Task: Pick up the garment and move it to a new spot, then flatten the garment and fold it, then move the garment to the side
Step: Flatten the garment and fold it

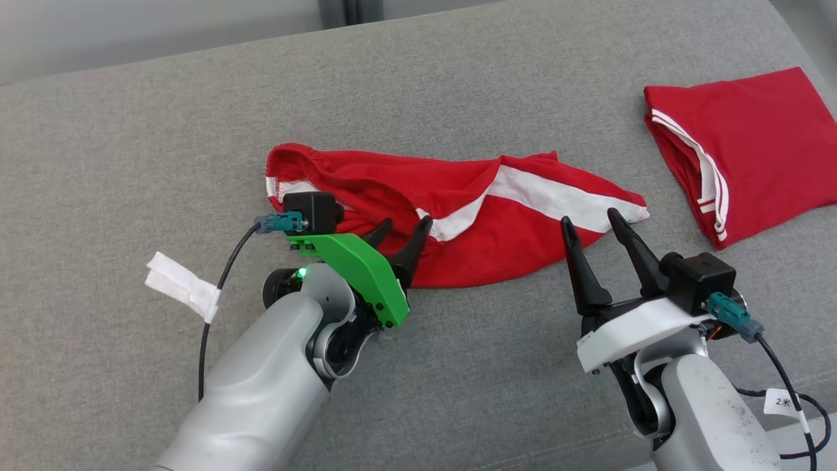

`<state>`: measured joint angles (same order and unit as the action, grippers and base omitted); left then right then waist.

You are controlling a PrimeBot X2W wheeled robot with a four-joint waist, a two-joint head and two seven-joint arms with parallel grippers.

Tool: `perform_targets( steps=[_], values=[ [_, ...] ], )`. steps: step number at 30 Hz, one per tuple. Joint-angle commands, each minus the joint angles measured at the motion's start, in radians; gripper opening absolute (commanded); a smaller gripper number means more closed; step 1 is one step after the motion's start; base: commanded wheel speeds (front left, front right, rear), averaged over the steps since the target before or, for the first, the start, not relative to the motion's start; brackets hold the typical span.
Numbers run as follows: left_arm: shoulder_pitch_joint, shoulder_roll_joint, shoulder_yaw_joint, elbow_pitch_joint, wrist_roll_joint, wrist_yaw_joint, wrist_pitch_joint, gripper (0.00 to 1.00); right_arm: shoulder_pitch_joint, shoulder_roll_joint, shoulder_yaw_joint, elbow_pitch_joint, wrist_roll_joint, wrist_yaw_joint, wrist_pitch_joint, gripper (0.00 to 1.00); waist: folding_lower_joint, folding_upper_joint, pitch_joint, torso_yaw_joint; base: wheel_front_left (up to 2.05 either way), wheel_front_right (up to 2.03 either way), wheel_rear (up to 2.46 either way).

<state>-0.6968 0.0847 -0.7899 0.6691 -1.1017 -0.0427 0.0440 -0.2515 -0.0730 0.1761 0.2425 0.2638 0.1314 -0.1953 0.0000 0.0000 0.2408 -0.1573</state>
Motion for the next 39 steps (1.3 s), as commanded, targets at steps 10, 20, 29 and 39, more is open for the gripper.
perform_targets(
  steps=[10,20,29,39],
  values=[
    [0.027,0.022,0.004,-0.060,-0.014,0.023,0.025,1.00,-0.002,0.009,-0.003,0.014,0.004,-0.002,-0.014,1.00,0.0000,0.0000,0.005,-0.017,0.00,0.00,0.00],
    [0.034,0.011,0.016,-0.018,-0.055,-0.009,0.031,0.00,-0.009,0.012,0.000,0.024,0.009,-0.002,-0.020,1.00,0.0000,0.0000,0.003,-0.023,0.00,0.00,0.00],
    [0.168,0.130,0.087,-0.103,-0.076,-0.004,-0.079,0.00,0.023,0.010,-0.035,0.016,-0.006,-0.002,-0.019,1.00,0.0000,0.0000,-0.019,0.021,0.00,0.00,0.00],
    [0.323,0.204,0.128,-0.285,-0.098,0.063,-0.146,0.00,0.039,0.001,-0.050,-0.013,-0.018,-0.002,0.007,1.00,0.0000,0.0000,-0.037,0.096,0.00,0.00,0.00]
  ],
)
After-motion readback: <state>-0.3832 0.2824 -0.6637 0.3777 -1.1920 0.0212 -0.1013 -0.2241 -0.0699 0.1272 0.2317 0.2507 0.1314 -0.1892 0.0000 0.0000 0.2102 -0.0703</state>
